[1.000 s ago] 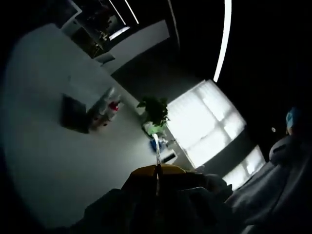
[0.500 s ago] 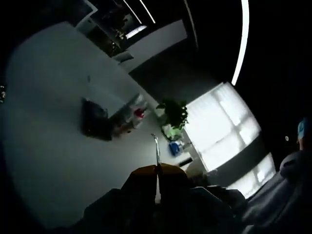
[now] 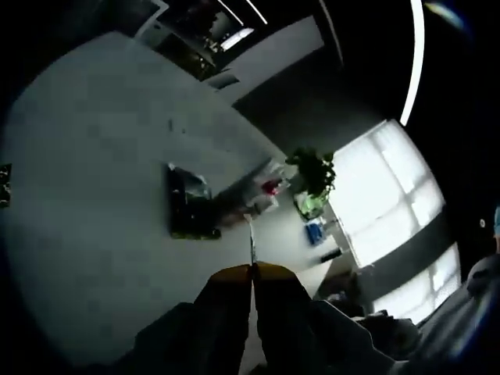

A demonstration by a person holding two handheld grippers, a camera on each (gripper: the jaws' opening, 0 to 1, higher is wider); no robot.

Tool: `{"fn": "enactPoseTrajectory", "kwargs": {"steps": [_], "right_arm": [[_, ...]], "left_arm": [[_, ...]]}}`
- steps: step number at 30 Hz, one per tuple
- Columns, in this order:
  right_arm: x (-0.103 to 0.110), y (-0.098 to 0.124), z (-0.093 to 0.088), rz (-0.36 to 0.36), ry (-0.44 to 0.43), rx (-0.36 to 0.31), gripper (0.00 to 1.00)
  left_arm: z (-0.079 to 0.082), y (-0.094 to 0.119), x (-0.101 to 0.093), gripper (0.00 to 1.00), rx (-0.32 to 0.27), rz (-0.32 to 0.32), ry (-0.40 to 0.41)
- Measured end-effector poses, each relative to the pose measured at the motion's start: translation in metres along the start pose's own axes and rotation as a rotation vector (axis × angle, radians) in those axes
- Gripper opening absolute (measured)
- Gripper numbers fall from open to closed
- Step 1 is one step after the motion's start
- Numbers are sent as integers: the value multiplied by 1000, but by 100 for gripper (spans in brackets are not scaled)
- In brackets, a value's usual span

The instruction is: Arrange the skincare products in the storage area until every visible bottle or jar stands upright without overlapping.

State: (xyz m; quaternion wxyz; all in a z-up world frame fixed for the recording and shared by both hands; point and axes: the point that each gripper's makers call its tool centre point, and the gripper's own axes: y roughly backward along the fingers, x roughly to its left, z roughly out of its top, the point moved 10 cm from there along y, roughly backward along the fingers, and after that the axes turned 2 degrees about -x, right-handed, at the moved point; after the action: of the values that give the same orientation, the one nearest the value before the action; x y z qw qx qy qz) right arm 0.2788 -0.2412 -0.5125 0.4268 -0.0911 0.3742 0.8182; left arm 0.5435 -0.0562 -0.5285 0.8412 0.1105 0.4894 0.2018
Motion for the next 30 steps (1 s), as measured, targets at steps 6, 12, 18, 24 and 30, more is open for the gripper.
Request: {"fn": "enactPoseTrajectory", "kwargs": {"steps": [6,12,18,24,30], "right_arm": [[0,-1,-2,-4,19,30,29],[2,-2,-5,6,36,71,26],[0,-4,-7,1,-2,87,26],[5,-6,-1,53,-93,12,21],[-9,-7,-6,-50,-187,36,50]], "left_arm": [[11,-13,19,0,47,79,-14],[25,-29,38,0,92,148,-41],[32,-47,54,0,127,176,-35],[50,-64,63,0,153,179,-42],[70,-77,74,0,182,189,-55]]}}
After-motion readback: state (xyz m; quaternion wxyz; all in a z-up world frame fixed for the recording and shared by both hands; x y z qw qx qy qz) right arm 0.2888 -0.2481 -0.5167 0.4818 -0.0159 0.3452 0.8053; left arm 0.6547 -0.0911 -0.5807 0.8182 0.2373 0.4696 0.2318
